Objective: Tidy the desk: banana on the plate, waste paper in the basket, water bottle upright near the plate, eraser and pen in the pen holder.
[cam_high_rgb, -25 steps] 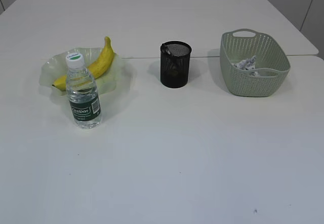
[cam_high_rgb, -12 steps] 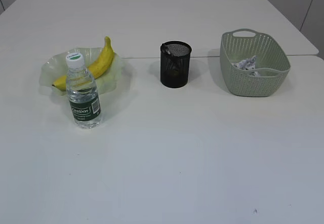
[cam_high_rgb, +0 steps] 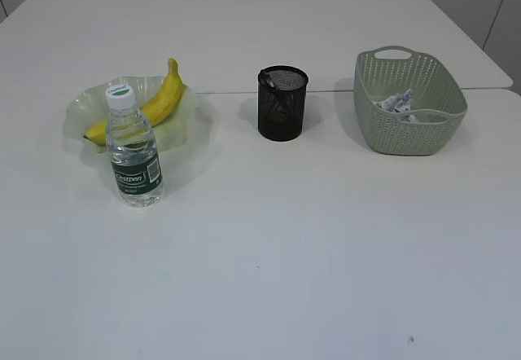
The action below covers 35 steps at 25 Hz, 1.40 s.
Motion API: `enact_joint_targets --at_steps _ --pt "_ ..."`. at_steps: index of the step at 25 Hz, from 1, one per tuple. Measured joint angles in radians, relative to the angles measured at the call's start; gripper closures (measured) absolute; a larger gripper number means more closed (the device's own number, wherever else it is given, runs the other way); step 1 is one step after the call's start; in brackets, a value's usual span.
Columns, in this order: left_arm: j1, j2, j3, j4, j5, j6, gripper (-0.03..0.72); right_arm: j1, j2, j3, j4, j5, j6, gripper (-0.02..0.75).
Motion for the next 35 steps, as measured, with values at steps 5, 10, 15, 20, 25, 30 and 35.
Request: enact_joint_targets --at_steps 5,10,15,20,25,30,35 --pt "0.000 0.000 0.072 -0.004 -0.044 0.000 0.713 0.000 0.000 0.004 0.000 -0.017 -0.001 0.749" --pt "0.000 0.000 0.173 -0.035 -0.074 0.000 0.713 0.000 0.000 0.027 0.000 -0.094 0.013 0.749" --pt "0.000 0.000 0.228 -0.079 -0.118 0.000 0.713 0.000 0.001 0.050 0.000 -0.128 0.033 0.749" --pt "0.000 0.000 0.227 -0.083 -0.122 0.000 0.713 0.000 0.001 0.050 0.000 -0.133 0.037 0.749" --pt "0.000 0.000 0.232 -0.085 -0.118 0.030 0.713 0.000 0.001 0.050 0.000 -0.135 0.039 0.749" --pt "0.000 0.000 0.243 -0.085 -0.110 0.040 0.713 0.000 0.001 0.050 0.000 -0.135 0.039 0.749" --pt "0.000 0.000 0.243 -0.085 -0.110 0.042 0.713 0.000 0.001 0.050 0.000 -0.135 0.040 0.749"
